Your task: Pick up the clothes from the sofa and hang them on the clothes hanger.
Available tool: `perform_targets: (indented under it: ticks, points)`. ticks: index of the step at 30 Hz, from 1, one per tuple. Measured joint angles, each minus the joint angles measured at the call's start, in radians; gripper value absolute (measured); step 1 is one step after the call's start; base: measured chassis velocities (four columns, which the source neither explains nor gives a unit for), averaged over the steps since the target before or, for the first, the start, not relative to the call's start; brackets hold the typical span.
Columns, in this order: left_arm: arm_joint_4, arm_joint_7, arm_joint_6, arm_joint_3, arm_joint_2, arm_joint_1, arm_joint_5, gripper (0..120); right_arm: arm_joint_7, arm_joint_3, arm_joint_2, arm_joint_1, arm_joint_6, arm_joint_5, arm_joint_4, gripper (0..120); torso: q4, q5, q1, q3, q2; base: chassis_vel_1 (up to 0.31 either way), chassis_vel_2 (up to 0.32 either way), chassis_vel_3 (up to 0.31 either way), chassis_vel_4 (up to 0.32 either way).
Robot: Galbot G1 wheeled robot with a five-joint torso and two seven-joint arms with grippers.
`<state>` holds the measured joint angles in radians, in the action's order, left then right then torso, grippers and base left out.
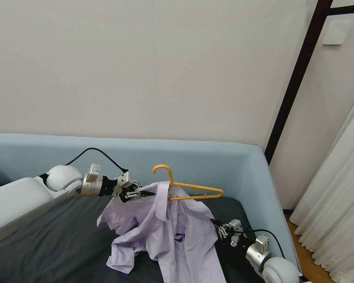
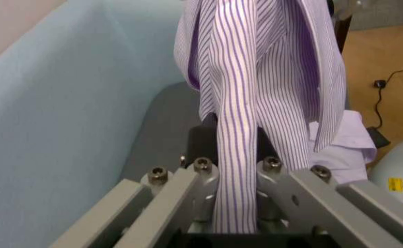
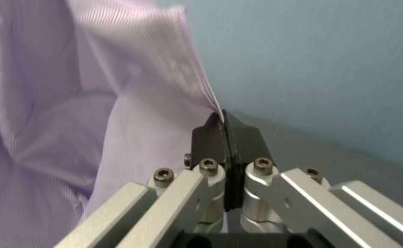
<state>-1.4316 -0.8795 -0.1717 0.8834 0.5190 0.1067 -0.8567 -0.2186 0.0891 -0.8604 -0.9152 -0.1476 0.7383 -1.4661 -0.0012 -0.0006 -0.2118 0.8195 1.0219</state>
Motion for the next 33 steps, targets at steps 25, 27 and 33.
perform_targets:
  ticks: [25,27,33]
  points:
    - [0.017,-0.067,-0.048,-0.121,-0.037,-0.102,0.152,1,0.101,-0.098,0.150,0.028,0.129,0.181,-0.302,0,0.0002,-0.0001,0.000,0.000,0.000,0.000,0.000,0.000,0.000]
    - [0.018,-0.062,-0.047,-0.143,-0.041,-0.117,0.163,1,0.111,-0.128,0.155,0.026,0.146,0.181,-0.341,0,0.0000,-0.0001,0.000,0.000,0.000,0.000,0.000,0.000,0.000]
    - [0.019,-0.050,-0.044,-0.197,-0.050,-0.151,0.166,1,0.115,-0.156,0.184,0.024,0.158,0.182,-0.408,0,0.0000,-0.0001,0.000,0.000,0.000,0.000,0.000,0.000,0.000]
